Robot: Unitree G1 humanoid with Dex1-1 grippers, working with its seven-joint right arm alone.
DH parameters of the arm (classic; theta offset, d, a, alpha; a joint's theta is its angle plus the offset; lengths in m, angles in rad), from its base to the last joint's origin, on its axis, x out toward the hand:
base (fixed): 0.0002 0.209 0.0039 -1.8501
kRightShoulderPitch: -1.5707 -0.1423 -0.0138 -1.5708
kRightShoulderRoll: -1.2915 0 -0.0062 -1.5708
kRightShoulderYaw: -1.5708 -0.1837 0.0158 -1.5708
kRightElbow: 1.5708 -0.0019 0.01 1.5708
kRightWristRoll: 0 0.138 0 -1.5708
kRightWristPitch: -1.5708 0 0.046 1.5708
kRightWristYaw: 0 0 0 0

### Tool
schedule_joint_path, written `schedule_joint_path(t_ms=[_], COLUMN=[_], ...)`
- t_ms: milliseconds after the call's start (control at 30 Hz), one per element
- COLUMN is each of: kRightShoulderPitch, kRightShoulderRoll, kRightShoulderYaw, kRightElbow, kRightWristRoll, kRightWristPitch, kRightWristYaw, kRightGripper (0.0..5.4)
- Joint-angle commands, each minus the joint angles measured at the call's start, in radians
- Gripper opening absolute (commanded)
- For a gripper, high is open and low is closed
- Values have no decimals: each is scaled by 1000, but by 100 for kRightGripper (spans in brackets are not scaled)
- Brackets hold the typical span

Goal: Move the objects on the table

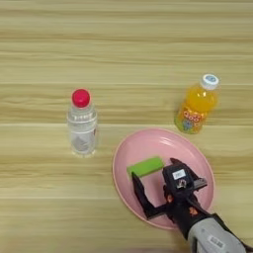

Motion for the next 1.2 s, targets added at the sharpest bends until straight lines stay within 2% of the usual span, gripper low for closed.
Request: schedule_joint_path(t_ms=[33, 900, 1200], kRightShoulderPitch=[-21, -31, -44], kRightShoulderRoll=[3, 12, 13], kRightShoulderYaw=[4, 33, 17], kRightElbow=[-6, 24, 54], kRightWristRoll=[-5, 3, 5], kRightWristPitch=[-44, -45, -48], kRightWristYaw=[-2, 2, 0], kRightGripper=[538, 538, 538])
